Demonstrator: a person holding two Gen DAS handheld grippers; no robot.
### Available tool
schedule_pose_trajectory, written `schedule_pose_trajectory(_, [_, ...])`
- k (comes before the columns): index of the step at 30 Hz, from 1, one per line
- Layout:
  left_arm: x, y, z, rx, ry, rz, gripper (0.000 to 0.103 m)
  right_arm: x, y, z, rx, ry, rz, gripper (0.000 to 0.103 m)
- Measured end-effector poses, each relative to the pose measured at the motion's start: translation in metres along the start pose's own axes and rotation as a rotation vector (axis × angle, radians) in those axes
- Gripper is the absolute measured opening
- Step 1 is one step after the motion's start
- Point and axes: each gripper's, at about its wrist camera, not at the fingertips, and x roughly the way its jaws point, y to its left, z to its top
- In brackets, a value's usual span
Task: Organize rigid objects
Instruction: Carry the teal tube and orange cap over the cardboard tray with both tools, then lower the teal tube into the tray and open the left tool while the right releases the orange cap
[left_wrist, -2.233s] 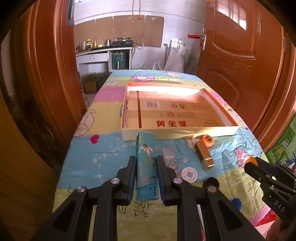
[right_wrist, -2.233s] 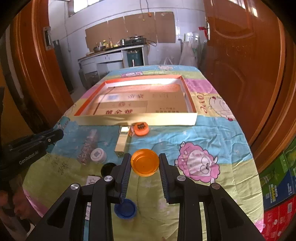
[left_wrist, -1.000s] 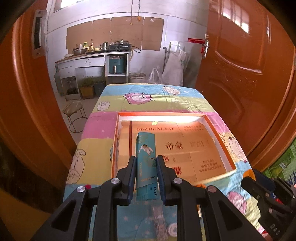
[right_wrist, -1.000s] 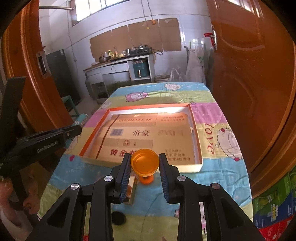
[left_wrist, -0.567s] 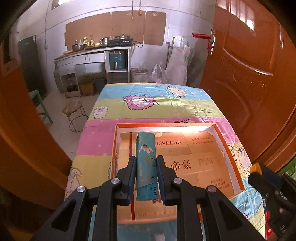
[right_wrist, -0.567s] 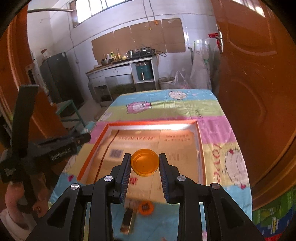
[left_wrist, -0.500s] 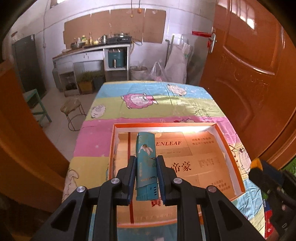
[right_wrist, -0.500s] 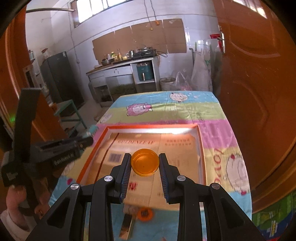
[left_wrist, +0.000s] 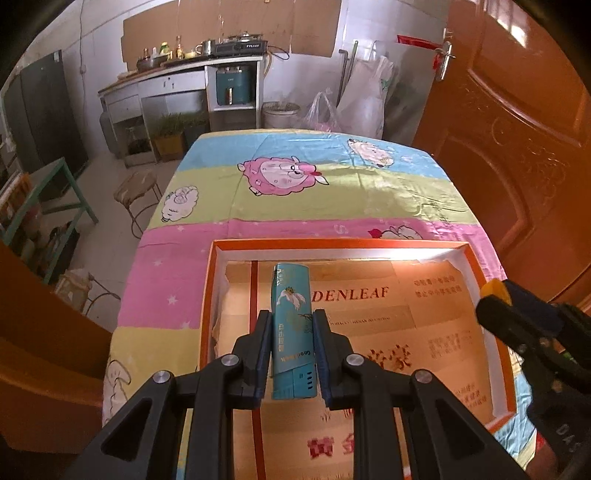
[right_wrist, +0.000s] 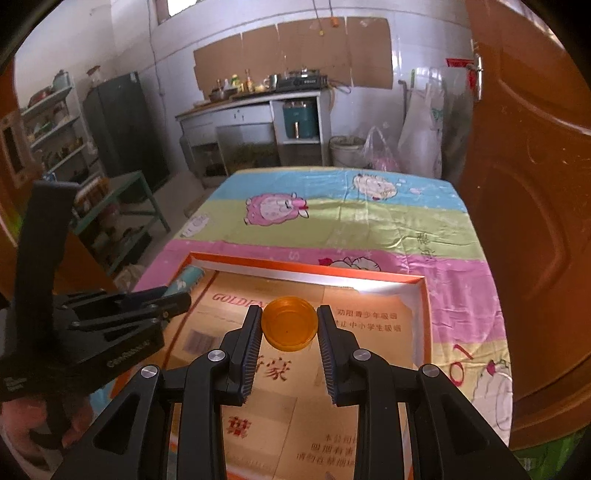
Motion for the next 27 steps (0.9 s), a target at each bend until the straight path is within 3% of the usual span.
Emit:
schedule_pose_trajectory(14, [0.042, 0.013, 0.012, -0.01, 0.065, -0.007, 0.022, 0.076, -0.006, 0.017, 0.025, 0.109, 0.033, 0.031])
schedule_pose_trajectory(27, [0.067, 0.02, 0.013, -0.01, 0.088, -0.016, 0.022, 0.116, 0.0, 0.017, 0.002, 0.164, 0.021, 0.031])
